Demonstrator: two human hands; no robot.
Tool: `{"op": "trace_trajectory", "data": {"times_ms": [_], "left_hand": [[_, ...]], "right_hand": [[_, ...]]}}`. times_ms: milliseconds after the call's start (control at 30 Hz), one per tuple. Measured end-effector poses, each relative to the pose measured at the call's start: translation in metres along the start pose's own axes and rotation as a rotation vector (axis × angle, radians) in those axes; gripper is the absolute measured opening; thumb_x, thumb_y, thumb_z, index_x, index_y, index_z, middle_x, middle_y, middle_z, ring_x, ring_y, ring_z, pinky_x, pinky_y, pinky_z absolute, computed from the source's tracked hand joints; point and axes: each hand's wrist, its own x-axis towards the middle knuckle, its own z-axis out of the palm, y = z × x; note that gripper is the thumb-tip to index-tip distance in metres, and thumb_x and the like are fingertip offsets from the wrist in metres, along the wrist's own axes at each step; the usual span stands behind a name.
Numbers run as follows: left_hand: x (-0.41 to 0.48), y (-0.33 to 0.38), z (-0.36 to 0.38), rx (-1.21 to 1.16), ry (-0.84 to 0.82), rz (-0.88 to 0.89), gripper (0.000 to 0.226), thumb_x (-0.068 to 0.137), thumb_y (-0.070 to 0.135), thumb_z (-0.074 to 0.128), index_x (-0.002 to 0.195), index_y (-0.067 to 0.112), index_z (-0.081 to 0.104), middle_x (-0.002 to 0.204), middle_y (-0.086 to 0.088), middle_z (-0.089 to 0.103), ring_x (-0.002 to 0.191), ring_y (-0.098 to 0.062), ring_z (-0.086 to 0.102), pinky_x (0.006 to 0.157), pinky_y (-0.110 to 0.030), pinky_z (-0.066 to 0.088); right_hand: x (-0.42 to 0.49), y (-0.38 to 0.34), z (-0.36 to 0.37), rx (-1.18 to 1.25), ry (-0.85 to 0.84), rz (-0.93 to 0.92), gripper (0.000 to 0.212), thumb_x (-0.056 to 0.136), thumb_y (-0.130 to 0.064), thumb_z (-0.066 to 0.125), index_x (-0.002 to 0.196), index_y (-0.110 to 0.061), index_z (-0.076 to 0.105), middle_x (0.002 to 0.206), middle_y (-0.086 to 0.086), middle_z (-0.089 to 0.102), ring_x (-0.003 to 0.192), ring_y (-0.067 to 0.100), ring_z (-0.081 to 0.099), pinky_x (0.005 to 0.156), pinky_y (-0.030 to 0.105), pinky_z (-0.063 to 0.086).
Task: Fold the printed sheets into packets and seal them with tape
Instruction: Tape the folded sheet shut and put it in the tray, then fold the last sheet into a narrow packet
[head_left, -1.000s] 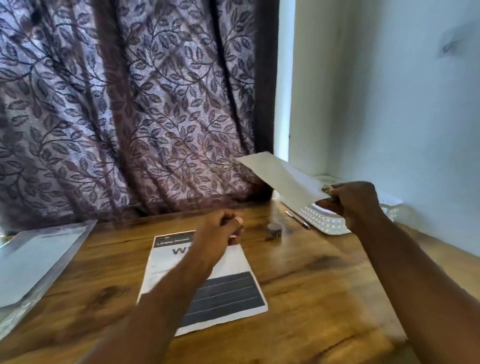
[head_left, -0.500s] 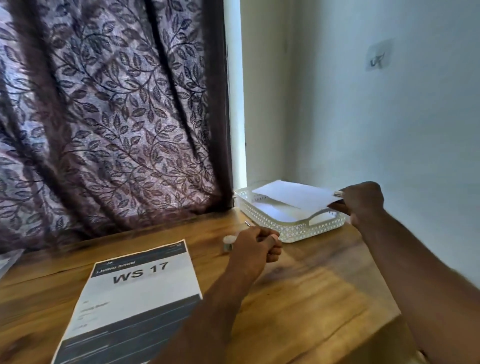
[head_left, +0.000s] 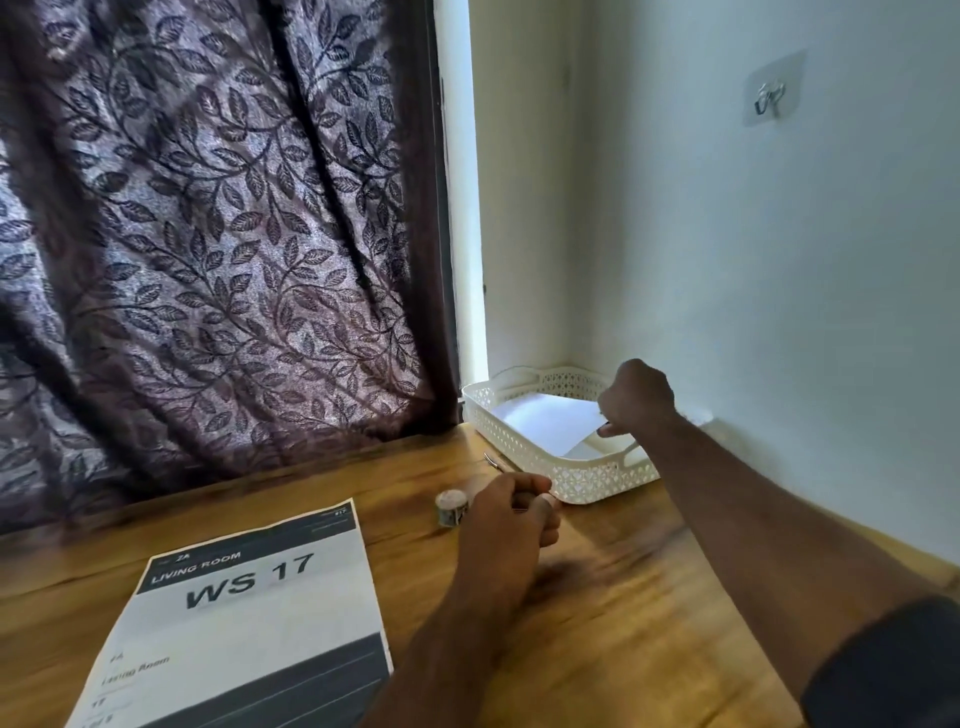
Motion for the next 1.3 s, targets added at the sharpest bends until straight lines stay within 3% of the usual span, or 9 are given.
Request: {"op": "trace_trajectory", "data": {"times_ms": [100,200,267,500,733,867,1000,1133,1300], "left_hand": [[-0.002,-0.002,0.001,0.077,0.007,0.007,0.013,0.093,0.009,0.065,0.100,0.020,0.067,0.095,-0.007,0.071,0.078,-0.014,0.067,0.073,-0.032,0.062],[-0.003,-0.004,0.002,0.127,0.008,0.034,0.018,0.093,0.010,0.066,0.102,0.025,0.066,0.094,0.003,0.070,0.083,-0.011,0.067,0.076,-0.033,0.062],[-0.002,-0.005,0.001,0.181,0.009,0.047,0.019,0.092,0.012,0.067,0.104,0.027,0.066,0.095,0.006,0.071,0.083,-0.010,0.067,0.077,-0.036,0.062],[-0.001,-0.009,0.001,0.334,0.001,0.103,0.022,0.093,0.018,0.066,0.113,0.027,0.066,0.101,0.007,0.072,0.088,-0.011,0.068,0.079,-0.035,0.060],[-0.007,0.005,0.001,0.403,0.073,0.238,0.020,0.093,0.014,0.065,0.111,0.021,0.068,0.099,0.010,0.071,0.090,-0.007,0.067,0.089,-0.035,0.056],[-0.018,0.019,-0.011,0.556,0.146,0.341,0.017,0.093,0.014,0.064,0.108,0.018,0.071,0.098,0.009,0.072,0.087,-0.003,0.063,0.084,-0.021,0.052],[-0.032,0.035,-0.040,0.690,0.238,0.410,0.017,0.094,0.014,0.062,0.108,0.016,0.071,0.100,0.005,0.072,0.086,-0.003,0.057,0.071,-0.006,0.037],[-0.050,0.039,-0.079,0.736,0.276,0.379,0.017,0.093,0.014,0.063,0.107,0.016,0.071,0.103,0.001,0.073,0.096,-0.015,0.065,0.087,-0.029,0.050],[-0.064,0.040,-0.147,0.893,0.324,0.333,0.014,0.094,0.018,0.061,0.104,0.018,0.071,0.100,0.001,0.073,0.087,-0.014,0.062,0.075,-0.023,0.042]], "right_hand": [[-0.003,-0.003,0.010,-0.248,-0.059,-0.070,0.005,0.090,-0.002,0.061,0.086,-0.001,0.058,0.089,0.016,0.076,0.082,0.029,0.075,0.077,0.033,0.060],[0.000,-0.002,0.018,-0.383,-0.048,-0.127,0.026,0.091,-0.002,0.053,0.116,0.001,0.062,0.117,0.019,0.068,0.107,0.034,0.068,0.089,0.037,0.055],[0.001,-0.001,0.021,-0.434,-0.056,-0.143,0.031,0.093,-0.001,0.051,0.122,0.000,0.061,0.123,0.018,0.065,0.113,0.033,0.065,0.090,0.037,0.053],[-0.004,0.001,0.019,-0.355,-0.028,-0.188,0.029,0.093,-0.003,0.052,0.120,0.000,0.062,0.119,0.018,0.066,0.111,0.035,0.065,0.085,0.035,0.052],[-0.042,0.014,0.000,-0.022,0.122,-0.406,0.016,0.086,-0.011,0.060,0.088,-0.011,0.076,0.093,0.008,0.076,0.095,0.029,0.069,0.086,0.039,0.056],[-0.095,0.013,0.011,0.035,0.158,-0.510,0.011,0.087,-0.013,0.063,0.085,-0.010,0.073,0.085,0.007,0.075,0.084,0.027,0.069,0.076,0.036,0.055],[-0.148,0.005,0.031,0.052,0.121,-0.624,0.013,0.089,-0.015,0.061,0.083,-0.012,0.072,0.079,0.004,0.073,0.074,0.021,0.066,0.068,0.033,0.053],[-0.184,-0.010,0.056,0.074,-0.006,-0.643,0.016,0.089,-0.014,0.059,0.089,-0.013,0.074,0.084,0.002,0.074,0.076,0.019,0.066,0.070,0.032,0.052],[-0.218,-0.037,0.093,-0.018,-0.185,-0.756,0.014,0.093,-0.017,0.059,0.088,-0.015,0.072,0.085,0.001,0.070,0.073,0.015,0.058,0.063,0.028,0.044]]}}
